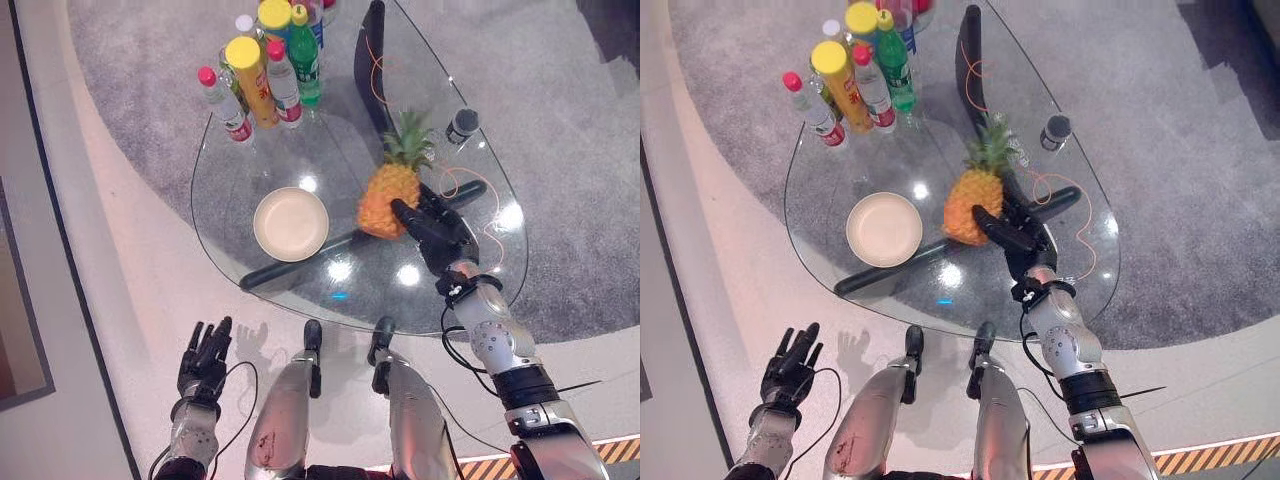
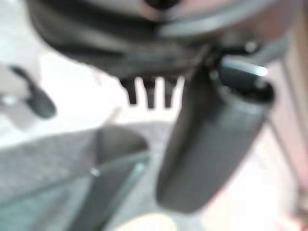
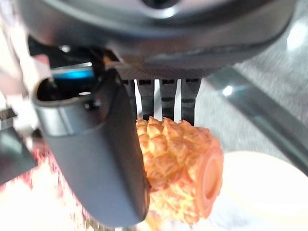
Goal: Pick up the fruit to the plate
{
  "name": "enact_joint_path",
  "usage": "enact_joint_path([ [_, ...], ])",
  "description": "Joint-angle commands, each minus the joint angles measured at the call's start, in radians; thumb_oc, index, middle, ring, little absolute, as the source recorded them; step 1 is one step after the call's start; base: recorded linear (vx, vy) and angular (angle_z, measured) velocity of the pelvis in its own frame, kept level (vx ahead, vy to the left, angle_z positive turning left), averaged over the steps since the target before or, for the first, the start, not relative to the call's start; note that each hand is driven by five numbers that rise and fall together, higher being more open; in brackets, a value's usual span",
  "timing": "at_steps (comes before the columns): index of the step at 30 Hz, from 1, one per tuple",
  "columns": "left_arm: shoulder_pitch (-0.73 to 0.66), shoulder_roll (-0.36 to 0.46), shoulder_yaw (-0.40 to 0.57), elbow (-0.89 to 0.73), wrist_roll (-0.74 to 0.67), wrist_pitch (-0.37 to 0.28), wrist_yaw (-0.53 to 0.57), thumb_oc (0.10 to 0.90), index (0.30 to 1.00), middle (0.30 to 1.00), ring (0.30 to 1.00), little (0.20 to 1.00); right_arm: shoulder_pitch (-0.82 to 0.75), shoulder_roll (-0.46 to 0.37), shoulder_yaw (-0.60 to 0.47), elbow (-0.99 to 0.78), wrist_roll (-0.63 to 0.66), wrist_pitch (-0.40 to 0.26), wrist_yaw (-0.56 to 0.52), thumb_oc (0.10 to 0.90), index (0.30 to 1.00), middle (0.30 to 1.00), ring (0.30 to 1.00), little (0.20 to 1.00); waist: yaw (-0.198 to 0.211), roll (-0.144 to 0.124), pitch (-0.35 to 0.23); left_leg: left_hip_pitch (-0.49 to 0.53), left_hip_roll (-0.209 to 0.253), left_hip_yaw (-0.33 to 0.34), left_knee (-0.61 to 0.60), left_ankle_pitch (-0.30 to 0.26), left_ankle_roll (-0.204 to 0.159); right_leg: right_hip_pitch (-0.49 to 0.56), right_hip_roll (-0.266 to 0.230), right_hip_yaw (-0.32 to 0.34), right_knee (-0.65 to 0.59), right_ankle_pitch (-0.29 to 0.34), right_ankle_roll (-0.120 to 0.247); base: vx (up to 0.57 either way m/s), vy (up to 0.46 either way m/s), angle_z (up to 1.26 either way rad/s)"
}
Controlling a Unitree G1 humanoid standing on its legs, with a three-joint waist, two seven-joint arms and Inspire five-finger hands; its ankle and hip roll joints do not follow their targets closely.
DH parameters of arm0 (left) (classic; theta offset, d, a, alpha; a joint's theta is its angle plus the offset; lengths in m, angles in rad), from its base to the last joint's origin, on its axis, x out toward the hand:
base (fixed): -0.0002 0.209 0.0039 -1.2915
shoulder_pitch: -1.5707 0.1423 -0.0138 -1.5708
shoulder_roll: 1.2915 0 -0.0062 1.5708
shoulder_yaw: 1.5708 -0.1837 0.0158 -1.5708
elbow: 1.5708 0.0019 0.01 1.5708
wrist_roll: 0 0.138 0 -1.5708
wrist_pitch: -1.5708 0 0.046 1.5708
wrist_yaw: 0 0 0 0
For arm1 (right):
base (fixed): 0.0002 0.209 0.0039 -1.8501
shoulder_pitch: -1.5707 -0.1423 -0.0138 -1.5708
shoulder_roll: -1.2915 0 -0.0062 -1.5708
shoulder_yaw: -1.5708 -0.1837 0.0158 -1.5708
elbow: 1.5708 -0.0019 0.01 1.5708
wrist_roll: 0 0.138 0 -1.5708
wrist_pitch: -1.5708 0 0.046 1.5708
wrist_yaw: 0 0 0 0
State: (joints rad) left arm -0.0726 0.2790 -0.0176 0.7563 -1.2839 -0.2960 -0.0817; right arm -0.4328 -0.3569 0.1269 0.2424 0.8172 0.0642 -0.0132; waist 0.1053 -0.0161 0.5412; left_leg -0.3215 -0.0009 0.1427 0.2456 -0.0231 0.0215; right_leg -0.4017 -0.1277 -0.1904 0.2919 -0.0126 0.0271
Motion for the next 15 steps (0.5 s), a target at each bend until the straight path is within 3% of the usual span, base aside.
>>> enact_joint_path([
  [1, 0.082, 0.035, 0.04, -0.137, -0.022, -0.109, -0.112, 0.8, 0.9, 0.9, 0.9, 0.9, -0.043, -0.034, -0.014, -0.252, -0.062, -0.068, 0.161, 0.1, 0.3, 0.3, 0.3, 0.2, 0.001, 0.025, -0.021, 0.047, -0.023, 0.01, 0.025, -0.038, -0.002, 0.086, 0.016, -0.086, 0.085, -0.08, 0.015, 0.0, -0.051, 0.04],
  [8, 0.076, 0.063, 0.007, -0.403, 0.026, -0.126, -0.189, 0.8, 0.9, 0.9, 0.9, 0.9, -0.041, -0.068, 0.037, -0.313, -0.108, -0.061, 0.289, 0.1, 0.3, 0.3, 0.3, 0.2, 0.023, 0.021, -0.021, 0.068, -0.027, -0.002, 0.031, -0.04, 0.002, 0.122, 0.014, -0.107, 0.084, -0.083, 0.009, 0.0, -0.055, 0.1],
  [15, 0.049, 0.125, -0.083, -0.685, 0.087, -0.034, -0.198, 0.8, 0.9, 0.9, 0.9, 0.9, -0.025, -0.088, 0.073, -0.359, -0.142, -0.092, 0.338, 0.1, 0.3, 0.3, 0.3, 0.2, 0.037, 0.019, -0.021, 0.065, -0.034, -0.016, 0.041, -0.042, 0.009, 0.135, 0.013, -0.12, 0.078, -0.073, 0.007, 0.0, -0.045, 0.06],
])
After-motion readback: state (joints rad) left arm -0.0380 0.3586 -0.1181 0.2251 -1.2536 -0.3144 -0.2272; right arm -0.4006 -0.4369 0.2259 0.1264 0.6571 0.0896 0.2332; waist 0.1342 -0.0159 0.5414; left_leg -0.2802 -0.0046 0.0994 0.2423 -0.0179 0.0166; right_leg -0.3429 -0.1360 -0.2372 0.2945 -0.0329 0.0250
